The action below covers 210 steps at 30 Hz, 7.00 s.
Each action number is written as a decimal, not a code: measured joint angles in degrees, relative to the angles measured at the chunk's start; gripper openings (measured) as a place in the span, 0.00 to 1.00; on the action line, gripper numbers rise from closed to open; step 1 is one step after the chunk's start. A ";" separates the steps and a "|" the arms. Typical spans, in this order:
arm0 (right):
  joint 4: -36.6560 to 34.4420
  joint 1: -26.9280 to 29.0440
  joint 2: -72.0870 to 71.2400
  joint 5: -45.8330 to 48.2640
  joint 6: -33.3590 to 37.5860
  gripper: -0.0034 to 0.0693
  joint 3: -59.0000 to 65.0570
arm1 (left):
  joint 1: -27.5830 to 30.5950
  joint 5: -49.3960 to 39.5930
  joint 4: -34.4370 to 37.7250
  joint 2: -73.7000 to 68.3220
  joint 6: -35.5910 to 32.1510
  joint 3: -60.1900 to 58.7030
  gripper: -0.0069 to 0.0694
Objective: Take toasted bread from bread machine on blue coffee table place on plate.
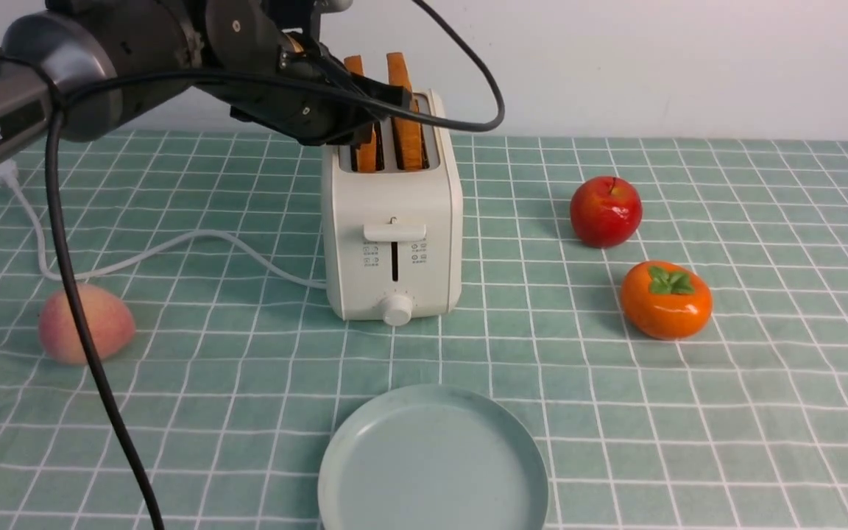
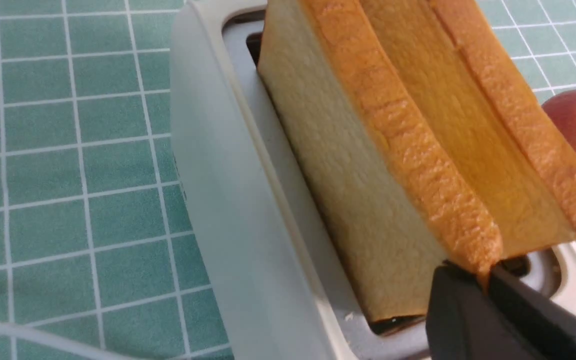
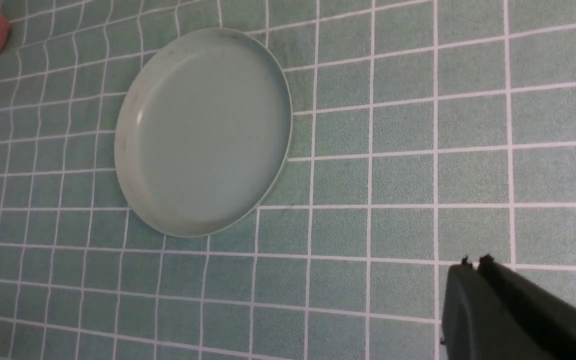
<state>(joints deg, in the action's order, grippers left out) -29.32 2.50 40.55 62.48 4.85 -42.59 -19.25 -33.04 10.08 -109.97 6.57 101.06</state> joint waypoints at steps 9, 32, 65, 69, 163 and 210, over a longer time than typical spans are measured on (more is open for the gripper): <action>0.00 0.00 0.00 -0.07 0.00 0.07 0.00 | 0.00 -2.86 -0.97 4.60 0.00 0.00 0.07; -0.31 0.00 0.00 -0.27 3.00 0.09 0.00 | 0.00 -25.68 10.81 22.52 -1.36 -6.12 0.07; -2.17 0.00 0.00 -0.46 4.51 0.14 0.00 | 0.00 -12.72 55.99 19.12 -37.56 -49.14 0.10; -2.34 0.00 0.00 -0.41 4.51 0.15 0.00 | 0.07 -11.47 50.39 19.08 -34.06 -49.14 0.18; 5.68 -20.52 58.01 9.86 -0.81 0.19 -73.36 | 0.07 -6.33 12.49 83.30 -1.52 -67.50 0.07; 16.12 -26.22 60.18 7.55 -0.43 0.62 -49.64 | 0.07 -9.55 11.48 83.30 -1.52 -67.50 0.07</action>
<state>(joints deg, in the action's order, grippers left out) -13.21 -23.72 100.73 70.03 4.42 -92.24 -19.19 -42.59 21.56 -26.67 5.05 33.56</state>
